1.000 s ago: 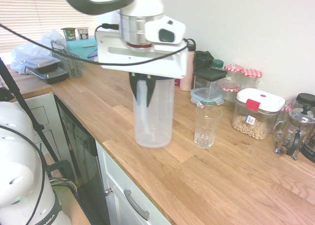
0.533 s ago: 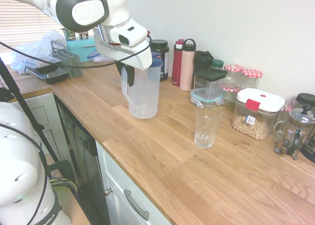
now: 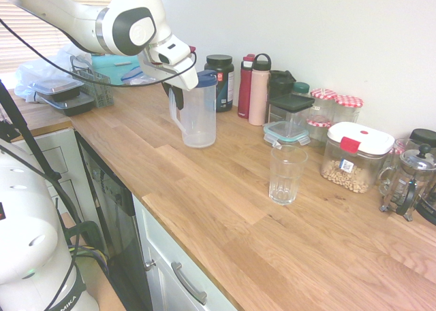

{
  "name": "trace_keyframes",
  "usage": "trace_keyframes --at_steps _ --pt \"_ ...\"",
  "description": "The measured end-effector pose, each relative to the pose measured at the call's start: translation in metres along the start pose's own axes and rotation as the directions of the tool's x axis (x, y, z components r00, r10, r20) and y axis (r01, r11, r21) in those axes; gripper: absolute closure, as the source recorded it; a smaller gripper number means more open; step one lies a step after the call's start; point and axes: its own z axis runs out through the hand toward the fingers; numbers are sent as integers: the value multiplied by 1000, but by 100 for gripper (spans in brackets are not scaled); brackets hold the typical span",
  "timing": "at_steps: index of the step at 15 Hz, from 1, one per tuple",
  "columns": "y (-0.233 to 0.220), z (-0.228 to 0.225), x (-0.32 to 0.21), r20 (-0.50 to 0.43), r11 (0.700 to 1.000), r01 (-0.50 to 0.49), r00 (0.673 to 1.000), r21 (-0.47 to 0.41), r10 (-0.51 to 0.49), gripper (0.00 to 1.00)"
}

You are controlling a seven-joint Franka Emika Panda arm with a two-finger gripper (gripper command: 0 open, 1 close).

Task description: Pour me some water

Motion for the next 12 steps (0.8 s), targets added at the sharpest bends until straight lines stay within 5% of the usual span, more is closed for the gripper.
trace_keyframes --at_steps 6,7,12 --pt "-3 8 2 19 999 24 1000 26 -24 100" --pt "-1 9 6 21 1000 15 1000 27 -16 0" --pt "2 15 13 36 999 18 999 30 -19 0"
